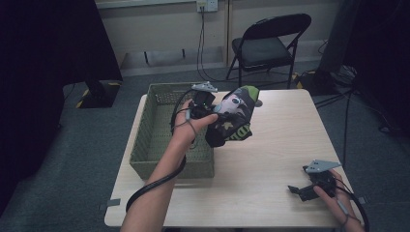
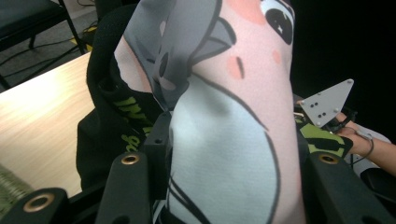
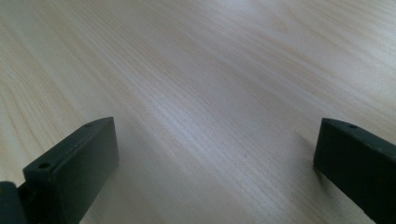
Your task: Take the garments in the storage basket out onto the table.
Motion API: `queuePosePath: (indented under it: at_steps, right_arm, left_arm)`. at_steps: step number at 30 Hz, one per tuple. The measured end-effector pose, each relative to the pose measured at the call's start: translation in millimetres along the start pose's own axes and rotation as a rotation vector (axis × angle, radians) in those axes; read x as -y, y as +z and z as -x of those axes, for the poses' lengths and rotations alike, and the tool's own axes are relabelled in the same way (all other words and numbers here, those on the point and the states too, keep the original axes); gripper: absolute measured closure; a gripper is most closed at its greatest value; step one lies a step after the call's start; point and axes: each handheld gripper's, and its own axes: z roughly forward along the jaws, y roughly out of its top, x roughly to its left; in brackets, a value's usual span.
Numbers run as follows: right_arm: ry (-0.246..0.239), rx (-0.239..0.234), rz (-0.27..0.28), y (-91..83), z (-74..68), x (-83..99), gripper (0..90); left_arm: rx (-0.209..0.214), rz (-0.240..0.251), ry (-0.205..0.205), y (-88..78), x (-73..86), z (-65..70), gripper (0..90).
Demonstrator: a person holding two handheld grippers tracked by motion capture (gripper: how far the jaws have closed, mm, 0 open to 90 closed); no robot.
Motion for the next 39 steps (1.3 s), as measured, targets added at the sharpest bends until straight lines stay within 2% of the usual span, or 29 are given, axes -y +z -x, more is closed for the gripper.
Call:
queuePosePath:
  at_steps: [14, 39]
  right_arm:
    - [0.000, 0.000, 0.000, 0.0, 0.0, 0.0, 0.0]
    - [0.000, 0.000, 0.000, 0.0, 0.0, 0.0, 0.0]
  left_arm:
    - [0.031, -0.003, -0.003, 23.5, 2.6, 5.3, 52.9]
    - [0.071, -0.046, 0.002, 66.2, 12.2, 14.6, 52.7]
